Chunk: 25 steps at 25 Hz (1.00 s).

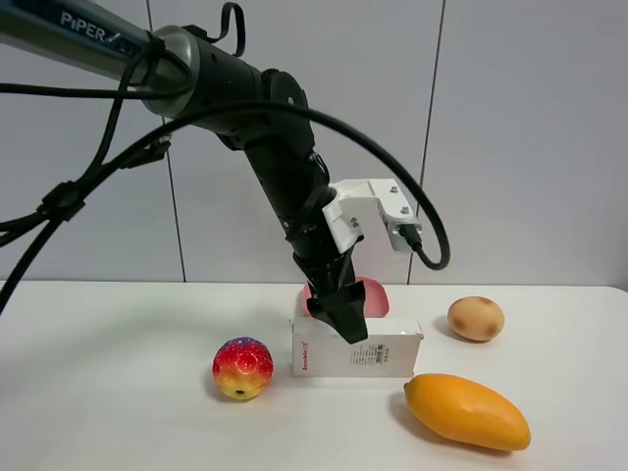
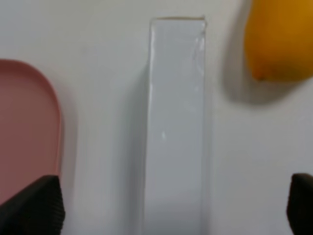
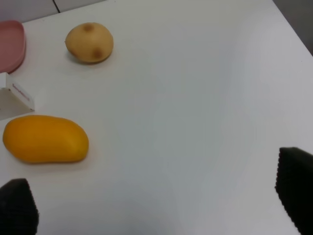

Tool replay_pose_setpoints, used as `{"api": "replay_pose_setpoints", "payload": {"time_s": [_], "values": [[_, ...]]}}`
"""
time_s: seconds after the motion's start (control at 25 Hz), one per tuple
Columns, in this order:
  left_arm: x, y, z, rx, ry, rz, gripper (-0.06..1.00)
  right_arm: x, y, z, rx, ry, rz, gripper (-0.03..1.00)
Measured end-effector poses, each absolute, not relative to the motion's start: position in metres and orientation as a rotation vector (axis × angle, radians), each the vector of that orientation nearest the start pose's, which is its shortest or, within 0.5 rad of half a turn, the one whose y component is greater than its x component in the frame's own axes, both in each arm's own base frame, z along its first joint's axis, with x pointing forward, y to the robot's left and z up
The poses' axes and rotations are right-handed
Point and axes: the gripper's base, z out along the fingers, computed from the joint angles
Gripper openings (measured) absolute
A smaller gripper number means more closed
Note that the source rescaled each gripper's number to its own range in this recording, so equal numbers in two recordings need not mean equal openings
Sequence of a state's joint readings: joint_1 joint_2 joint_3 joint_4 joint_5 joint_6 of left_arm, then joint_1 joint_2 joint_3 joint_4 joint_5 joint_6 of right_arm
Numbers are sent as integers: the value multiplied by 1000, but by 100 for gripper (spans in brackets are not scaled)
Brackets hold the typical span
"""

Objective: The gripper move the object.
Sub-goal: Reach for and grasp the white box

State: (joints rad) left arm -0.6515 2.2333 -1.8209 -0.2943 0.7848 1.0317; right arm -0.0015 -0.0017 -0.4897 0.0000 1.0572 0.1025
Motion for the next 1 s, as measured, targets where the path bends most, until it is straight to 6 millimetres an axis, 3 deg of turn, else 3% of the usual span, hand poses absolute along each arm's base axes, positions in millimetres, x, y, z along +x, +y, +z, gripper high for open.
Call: {"api": "replay_pose_setpoints", "payload": {"time_s": [0.56, 0.84, 0.92, 1.0], "values": [[376, -330, 131, 1897, 1890, -157, 100, -4, 0, 275, 107, 2047, 63, 100], [379, -335, 124, 1891, 1843, -106, 99, -4, 0, 275, 107, 2047, 63, 100], [380, -335, 124, 1887, 1831, -94, 92, -4, 0, 275, 107, 2047, 63, 100], [380, -335, 124, 1895, 1826, -84, 74, -4, 0, 275, 107, 2047, 63, 100]]}}
